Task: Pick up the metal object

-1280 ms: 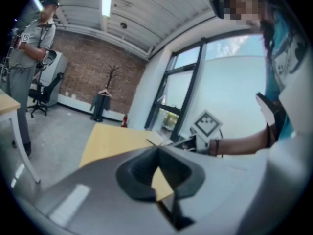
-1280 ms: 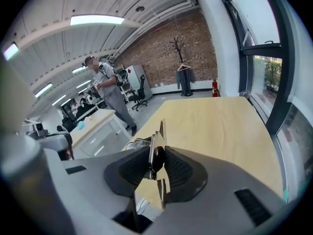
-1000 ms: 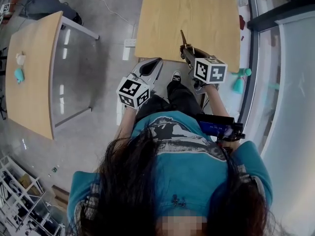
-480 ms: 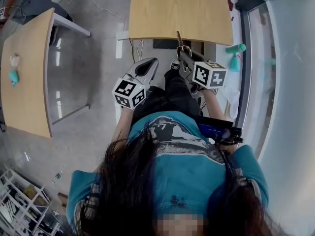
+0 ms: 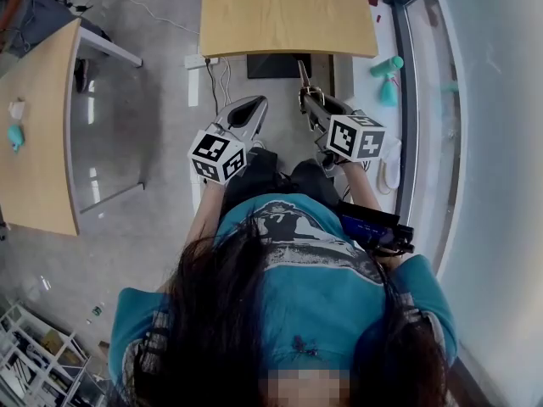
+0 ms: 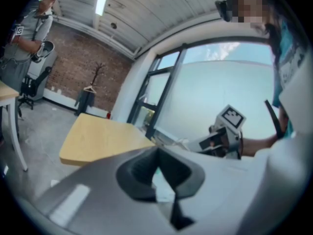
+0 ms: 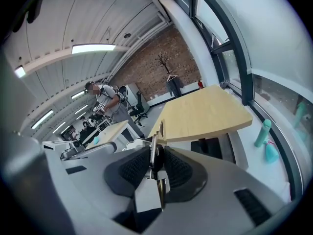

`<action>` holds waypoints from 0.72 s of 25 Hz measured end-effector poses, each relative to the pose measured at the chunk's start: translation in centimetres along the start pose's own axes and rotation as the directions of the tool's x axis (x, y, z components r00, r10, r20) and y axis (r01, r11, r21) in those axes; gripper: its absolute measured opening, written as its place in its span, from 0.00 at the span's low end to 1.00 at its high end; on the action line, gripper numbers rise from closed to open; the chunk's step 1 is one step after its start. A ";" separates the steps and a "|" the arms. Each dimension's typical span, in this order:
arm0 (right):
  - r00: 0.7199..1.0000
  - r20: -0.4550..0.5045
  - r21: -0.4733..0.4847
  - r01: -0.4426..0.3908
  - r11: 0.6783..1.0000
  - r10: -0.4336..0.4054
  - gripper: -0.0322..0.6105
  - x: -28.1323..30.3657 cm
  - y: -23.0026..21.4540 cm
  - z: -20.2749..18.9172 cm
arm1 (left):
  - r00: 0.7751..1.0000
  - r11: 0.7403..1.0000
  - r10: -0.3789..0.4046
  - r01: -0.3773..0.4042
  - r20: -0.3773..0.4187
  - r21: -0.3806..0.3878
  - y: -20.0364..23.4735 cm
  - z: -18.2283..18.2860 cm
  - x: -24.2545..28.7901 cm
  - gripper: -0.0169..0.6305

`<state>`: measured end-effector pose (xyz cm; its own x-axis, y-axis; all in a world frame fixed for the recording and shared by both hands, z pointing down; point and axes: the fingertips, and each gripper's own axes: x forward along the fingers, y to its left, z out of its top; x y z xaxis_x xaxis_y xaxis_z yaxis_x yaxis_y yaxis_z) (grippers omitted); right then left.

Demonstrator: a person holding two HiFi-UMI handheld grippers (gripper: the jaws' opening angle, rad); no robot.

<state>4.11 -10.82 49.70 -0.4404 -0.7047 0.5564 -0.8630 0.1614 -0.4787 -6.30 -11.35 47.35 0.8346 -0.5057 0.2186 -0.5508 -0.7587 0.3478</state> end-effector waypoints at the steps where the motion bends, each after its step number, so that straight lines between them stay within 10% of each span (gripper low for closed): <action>1: 1.000 0.003 0.003 0.000 1.000 0.000 0.21 -0.6 -0.3 -0.2 | 1.000 1.000 -0.002 0.002 0.002 0.005 -0.6 0.0 0.2 0.03; 18: 0.994 -0.048 0.018 -0.093 0.995 0.094 0.21 -20.1 -7.3 -11.6 | 0.997 0.997 0.077 -0.077 -0.023 0.002 -23.5 -7.8 0.6 0.03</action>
<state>16.38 10.19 49.84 -0.5309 -0.6526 0.5406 -0.8137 0.2143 -0.5403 7.21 9.39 46.46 0.7899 -0.5528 0.2655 -0.6132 -0.7186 0.3281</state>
